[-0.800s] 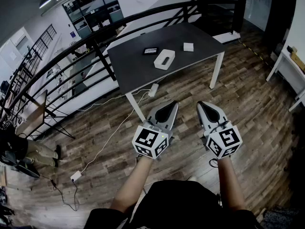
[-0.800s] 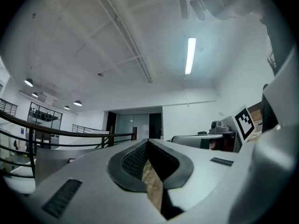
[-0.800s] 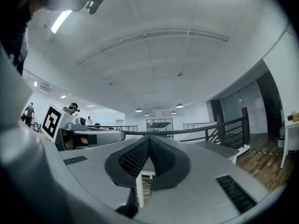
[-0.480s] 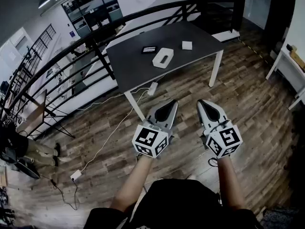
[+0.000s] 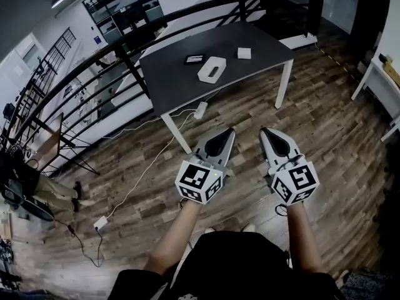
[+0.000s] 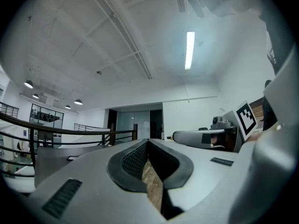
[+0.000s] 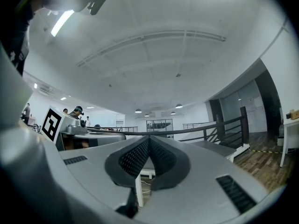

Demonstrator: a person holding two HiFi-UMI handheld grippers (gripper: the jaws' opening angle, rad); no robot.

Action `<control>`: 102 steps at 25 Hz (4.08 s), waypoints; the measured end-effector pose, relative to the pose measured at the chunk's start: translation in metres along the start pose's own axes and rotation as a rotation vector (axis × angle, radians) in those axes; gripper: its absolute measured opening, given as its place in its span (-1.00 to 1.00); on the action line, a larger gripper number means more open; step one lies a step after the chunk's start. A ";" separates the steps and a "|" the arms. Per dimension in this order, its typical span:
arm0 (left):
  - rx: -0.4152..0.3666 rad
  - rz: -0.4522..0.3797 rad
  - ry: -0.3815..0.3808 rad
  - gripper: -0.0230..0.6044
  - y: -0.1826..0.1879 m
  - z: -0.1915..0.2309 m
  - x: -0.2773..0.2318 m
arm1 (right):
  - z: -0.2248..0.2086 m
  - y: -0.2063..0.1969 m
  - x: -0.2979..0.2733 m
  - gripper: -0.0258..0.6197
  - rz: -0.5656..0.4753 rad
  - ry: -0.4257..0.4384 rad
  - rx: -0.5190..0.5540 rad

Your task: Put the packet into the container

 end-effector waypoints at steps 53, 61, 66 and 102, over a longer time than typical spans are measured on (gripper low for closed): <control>-0.016 0.050 -0.058 -0.91 -0.054 0.151 -0.194 | -0.145 -0.045 -0.204 -0.91 0.164 0.020 0.011; 0.013 0.063 -0.080 -0.91 -0.067 0.226 -0.229 | -0.164 -0.049 -0.280 -0.91 0.196 -0.015 0.008; 0.030 0.076 -0.083 -0.91 -0.075 0.258 -0.245 | -0.174 -0.053 -0.315 -0.91 0.207 -0.018 0.006; 0.028 0.145 -0.022 -0.91 -0.113 0.367 -0.469 | -0.387 -0.052 -0.486 -0.91 0.195 0.049 -0.029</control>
Point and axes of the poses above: the fingertips, and each gripper's own axes: x backward along the fingers, z to its left, y out of its top, the point moved 4 cm from there along x, backward along the fingers, and after that the axes turned 3 degrees about -x, right-handed, at the moved point
